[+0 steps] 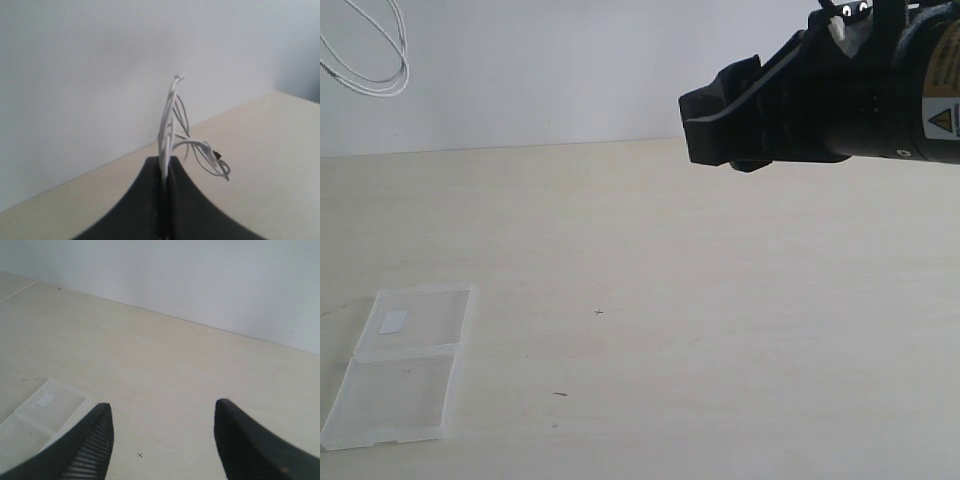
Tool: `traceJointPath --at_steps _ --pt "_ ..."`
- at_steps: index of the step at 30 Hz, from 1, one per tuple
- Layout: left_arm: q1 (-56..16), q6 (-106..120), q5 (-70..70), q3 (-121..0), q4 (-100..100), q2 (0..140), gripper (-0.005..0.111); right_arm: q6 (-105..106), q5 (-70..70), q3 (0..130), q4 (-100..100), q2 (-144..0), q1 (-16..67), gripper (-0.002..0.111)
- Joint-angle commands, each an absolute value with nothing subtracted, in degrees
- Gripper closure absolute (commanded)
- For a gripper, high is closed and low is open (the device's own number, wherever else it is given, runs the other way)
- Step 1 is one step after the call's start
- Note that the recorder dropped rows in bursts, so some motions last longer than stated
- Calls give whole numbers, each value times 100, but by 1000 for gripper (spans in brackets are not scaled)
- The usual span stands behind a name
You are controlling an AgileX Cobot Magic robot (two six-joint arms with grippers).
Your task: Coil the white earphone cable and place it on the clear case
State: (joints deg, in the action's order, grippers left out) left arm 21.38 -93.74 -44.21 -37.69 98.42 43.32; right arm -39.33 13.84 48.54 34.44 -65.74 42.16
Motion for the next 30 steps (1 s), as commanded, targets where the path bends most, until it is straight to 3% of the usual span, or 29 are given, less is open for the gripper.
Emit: traceJointPath --at_steps 1,12,24,30 --pt "2133 -8252 -4043 -3812 9629 4345 107 -3900 1357 4836 3448 -6548 4202 50" --pt "1748 -6180 -1720 -3697 8411 4670 107 -3900 1357 4836 3435 -6548 4202 50" --pt "1515 -2445 -558 -3299 4658 4658 107 -3900 1357 4836 3447 -6548 4202 50" --pt "1116 -2056 -150 -3116 3374 4443 107 -3900 1357 4836 3447 -6548 4202 50"
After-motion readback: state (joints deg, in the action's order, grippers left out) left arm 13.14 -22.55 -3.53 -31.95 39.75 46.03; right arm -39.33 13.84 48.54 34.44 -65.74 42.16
